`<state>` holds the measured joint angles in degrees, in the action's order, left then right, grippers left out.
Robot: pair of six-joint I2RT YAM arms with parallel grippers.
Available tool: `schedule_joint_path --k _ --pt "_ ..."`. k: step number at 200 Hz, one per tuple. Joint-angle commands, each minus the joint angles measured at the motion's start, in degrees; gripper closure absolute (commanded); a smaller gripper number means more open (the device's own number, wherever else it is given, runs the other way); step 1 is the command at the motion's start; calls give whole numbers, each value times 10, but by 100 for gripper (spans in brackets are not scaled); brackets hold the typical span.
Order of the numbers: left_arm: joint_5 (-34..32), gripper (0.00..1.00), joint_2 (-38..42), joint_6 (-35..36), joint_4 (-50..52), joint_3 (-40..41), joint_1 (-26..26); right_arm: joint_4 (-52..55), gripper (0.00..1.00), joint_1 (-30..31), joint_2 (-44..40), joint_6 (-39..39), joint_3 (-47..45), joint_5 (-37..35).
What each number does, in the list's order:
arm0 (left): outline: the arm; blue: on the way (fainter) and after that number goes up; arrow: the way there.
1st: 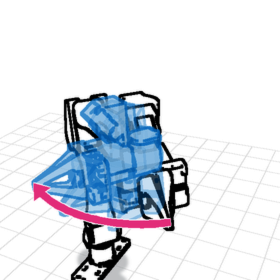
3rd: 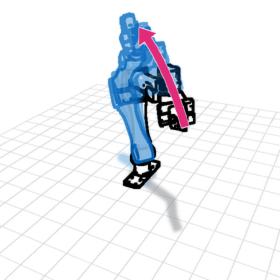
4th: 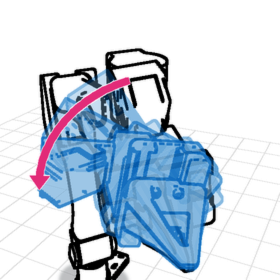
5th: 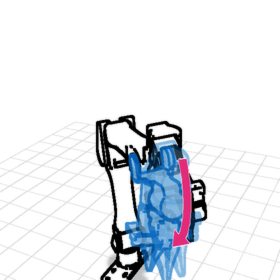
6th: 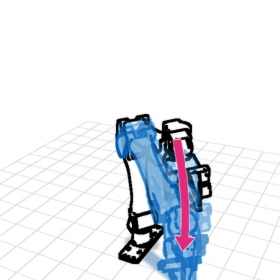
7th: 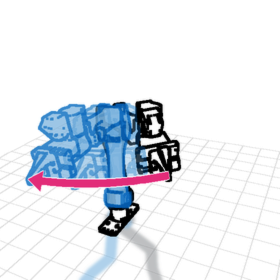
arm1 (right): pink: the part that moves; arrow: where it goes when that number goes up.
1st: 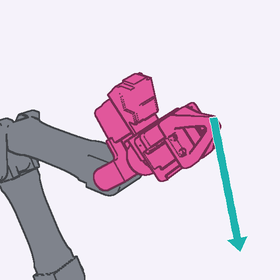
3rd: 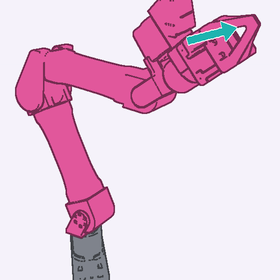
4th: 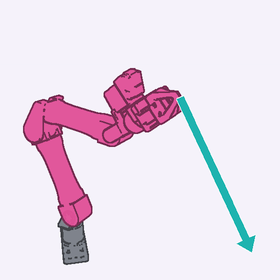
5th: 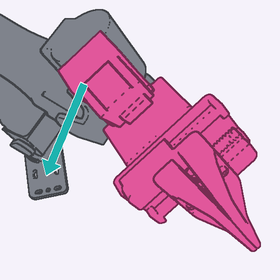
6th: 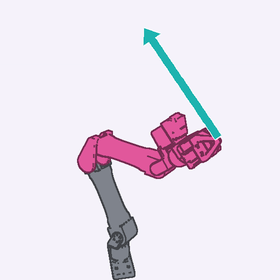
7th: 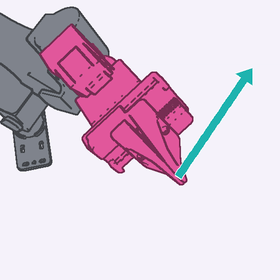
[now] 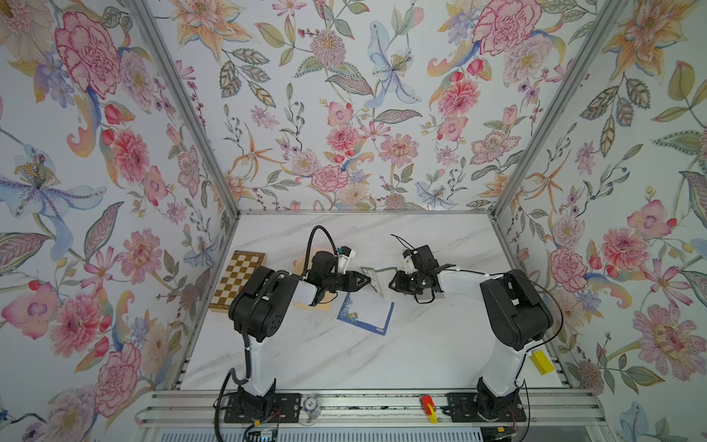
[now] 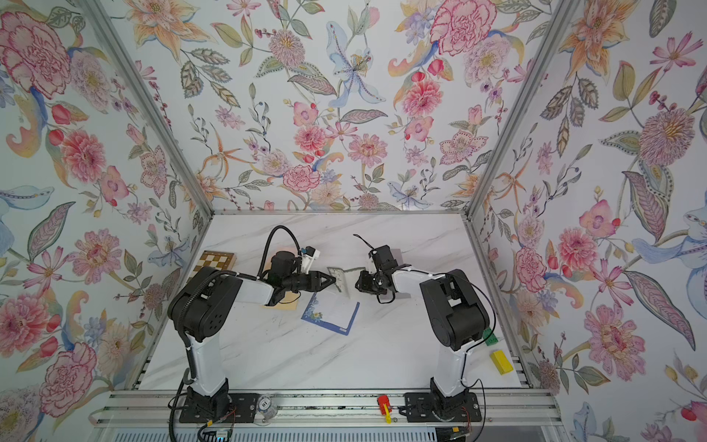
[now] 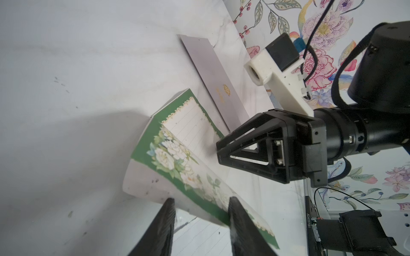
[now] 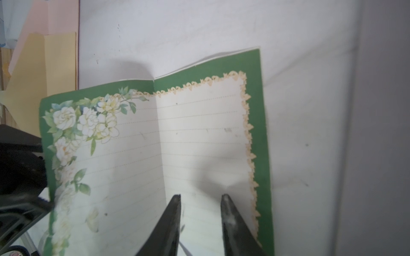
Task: Fold the letter paper in half and place it into the envelope
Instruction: Fold the letter paper at the center of the board.
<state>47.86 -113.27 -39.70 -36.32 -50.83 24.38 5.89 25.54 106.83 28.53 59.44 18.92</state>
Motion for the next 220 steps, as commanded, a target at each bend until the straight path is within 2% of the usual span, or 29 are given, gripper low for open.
schedule_joint_path --k 1,220 --pt "14 56 -12 -6 -19 10 -5 61 66 6 31 8 -21 -5" --pt "17 47 14 -9 -16 25 -5 68 64 7 38 11 -23 -5"
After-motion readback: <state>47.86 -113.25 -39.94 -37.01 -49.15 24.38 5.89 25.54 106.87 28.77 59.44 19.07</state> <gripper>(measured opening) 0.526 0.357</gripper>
